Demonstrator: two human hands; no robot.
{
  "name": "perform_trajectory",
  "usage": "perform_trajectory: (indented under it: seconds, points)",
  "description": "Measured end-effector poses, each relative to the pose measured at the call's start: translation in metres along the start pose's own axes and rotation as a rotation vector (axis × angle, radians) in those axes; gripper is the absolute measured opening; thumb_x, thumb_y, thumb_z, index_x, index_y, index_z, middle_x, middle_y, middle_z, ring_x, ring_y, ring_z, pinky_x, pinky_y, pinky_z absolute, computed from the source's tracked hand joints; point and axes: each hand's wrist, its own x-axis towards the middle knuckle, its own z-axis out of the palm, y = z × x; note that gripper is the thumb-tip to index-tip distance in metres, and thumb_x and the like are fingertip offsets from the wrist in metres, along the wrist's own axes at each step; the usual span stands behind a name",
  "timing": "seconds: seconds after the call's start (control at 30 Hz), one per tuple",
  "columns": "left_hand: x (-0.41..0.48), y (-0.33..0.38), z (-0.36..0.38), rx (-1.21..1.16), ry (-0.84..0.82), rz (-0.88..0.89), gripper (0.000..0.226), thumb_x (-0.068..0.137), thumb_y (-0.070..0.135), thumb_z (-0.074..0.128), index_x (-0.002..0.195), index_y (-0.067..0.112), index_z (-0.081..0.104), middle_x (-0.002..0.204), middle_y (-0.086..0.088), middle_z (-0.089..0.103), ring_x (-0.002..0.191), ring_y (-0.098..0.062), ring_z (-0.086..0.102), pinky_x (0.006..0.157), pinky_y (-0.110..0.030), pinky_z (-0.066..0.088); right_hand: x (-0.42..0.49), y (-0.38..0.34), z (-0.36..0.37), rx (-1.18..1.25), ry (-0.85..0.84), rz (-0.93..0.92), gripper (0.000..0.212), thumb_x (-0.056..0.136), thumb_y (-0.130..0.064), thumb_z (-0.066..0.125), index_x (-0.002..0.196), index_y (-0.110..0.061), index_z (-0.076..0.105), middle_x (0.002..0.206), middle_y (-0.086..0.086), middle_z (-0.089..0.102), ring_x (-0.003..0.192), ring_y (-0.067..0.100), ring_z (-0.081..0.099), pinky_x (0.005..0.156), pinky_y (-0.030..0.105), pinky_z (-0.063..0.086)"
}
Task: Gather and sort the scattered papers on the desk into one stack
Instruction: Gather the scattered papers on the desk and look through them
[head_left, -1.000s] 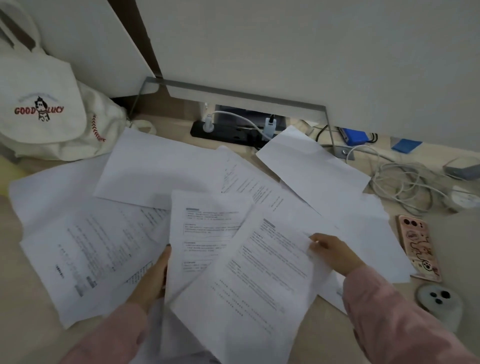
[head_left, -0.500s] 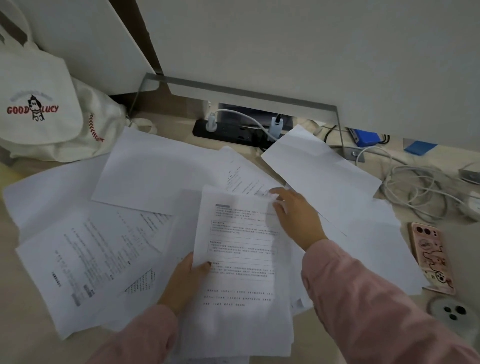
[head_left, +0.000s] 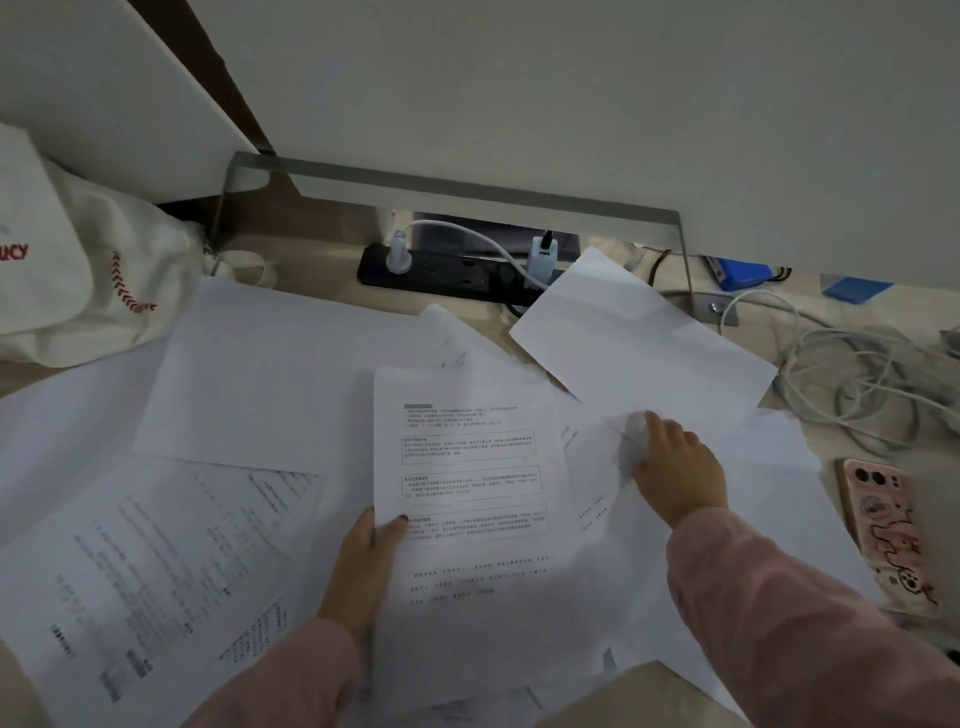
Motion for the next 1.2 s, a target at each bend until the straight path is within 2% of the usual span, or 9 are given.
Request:
perform_trajectory:
  seconds: [0.17,0.3,0.47,0.63,0.73,0.83,0.97,1.07,1.2]
  points:
    - [-0.002,-0.005,0.003,0.083,-0.029,-0.014,0.019,0.095,0.015,0.046,0.111,0.022,0.054,0.102,0.008,0.062,0.092,-0.006,0.058,0.073,-0.019,0.044,0.004,0.005,0.010,-0.084,0.130,-0.062,0.027,0.074,0.004,0.059,0.100,0.002,0.058,0.080,0.021,0.064,0.066,0.037,0.061,0.056,0.037,0.049]
    - [-0.003,-0.015,0.004,0.156,-0.050,-0.004,0.019,0.095,0.015,0.046,0.110,0.025,0.052,0.101,0.011,0.061,0.100,-0.015,0.057,0.086,-0.026,0.042,-0.003,0.011,0.012,-0.049,0.133,-0.063,0.016,0.074,0.004,0.061,0.090,0.004,0.060,0.073,0.020,0.060,0.062,0.036,0.059,0.047,0.033,0.043]
    - [-0.011,-0.023,0.005,0.178,-0.041,-0.004,0.020,0.094,0.016,0.047,0.098,0.034,0.054,0.097,0.018,0.061,0.098,-0.014,0.058,0.084,-0.028,0.041,-0.018,0.015,0.003,0.116,0.187,0.017,0.018,0.092,-0.010,0.038,0.098,-0.003,0.053,0.088,0.015,0.063,0.079,0.033,0.058,0.056,0.030,0.035]
    - [-0.018,-0.021,0.004,0.089,-0.043,-0.047,0.018,0.094,0.013,0.047,0.107,0.023,0.055,0.102,0.003,0.063,0.090,-0.010,0.059,0.072,-0.022,0.044,-0.048,-0.005,-0.028,0.385,0.222,0.007,0.020,0.096,-0.016,0.032,0.104,-0.008,0.049,0.084,0.013,0.062,0.078,0.033,0.059,0.061,0.031,0.036]
    - [-0.021,-0.021,0.004,0.034,-0.025,-0.074,0.022,0.094,0.010,0.049,0.114,0.015,0.056,0.102,-0.003,0.063,0.087,-0.012,0.060,0.071,-0.023,0.047,-0.072,-0.020,-0.052,0.707,0.110,-0.122,0.013,0.096,-0.015,0.039,0.094,-0.010,0.051,0.076,0.007,0.056,0.069,0.027,0.053,0.058,0.028,0.037]
    - [-0.025,-0.023,0.005,0.015,-0.031,-0.096,0.031,0.093,0.010,0.050,0.124,0.008,0.054,0.118,-0.011,0.063,0.101,-0.027,0.060,0.093,-0.039,0.048,-0.095,-0.025,-0.074,1.127,-0.053,-0.184,0.013,0.093,-0.012,0.046,0.084,-0.005,0.053,0.074,0.009,0.053,0.065,0.017,0.046,0.056,0.016,0.035]
    - [-0.030,-0.026,0.007,0.005,-0.044,-0.078,0.035,0.093,0.009,0.049,0.128,0.004,0.052,0.120,-0.013,0.061,0.100,-0.025,0.058,0.091,-0.032,0.044,-0.119,-0.012,-0.084,1.520,-0.191,-0.100,0.021,0.090,-0.009,0.047,0.075,-0.015,0.059,0.072,0.006,0.056,0.066,0.018,0.047,0.058,0.028,0.035]
    - [-0.034,-0.027,0.008,-0.013,-0.044,-0.078,0.035,0.094,0.009,0.049,0.128,0.003,0.052,0.111,-0.008,0.058,0.097,-0.021,0.055,0.088,-0.029,0.041,-0.128,0.005,-0.068,1.561,-0.204,0.006,0.021,0.091,-0.009,0.045,0.079,-0.013,0.061,0.078,0.005,0.060,0.071,0.020,0.051,0.061,0.030,0.036]
    - [-0.034,-0.032,0.007,-0.024,-0.051,-0.104,0.035,0.094,0.014,0.051,0.128,0.008,0.053,0.122,-0.011,0.061,0.104,-0.026,0.059,0.098,-0.038,0.044,-0.128,0.025,-0.028,1.451,-0.199,0.223,0.018,0.091,-0.006,0.046,0.079,-0.011,0.059,0.079,0.008,0.056,0.073,0.021,0.049,0.064,0.030,0.037]
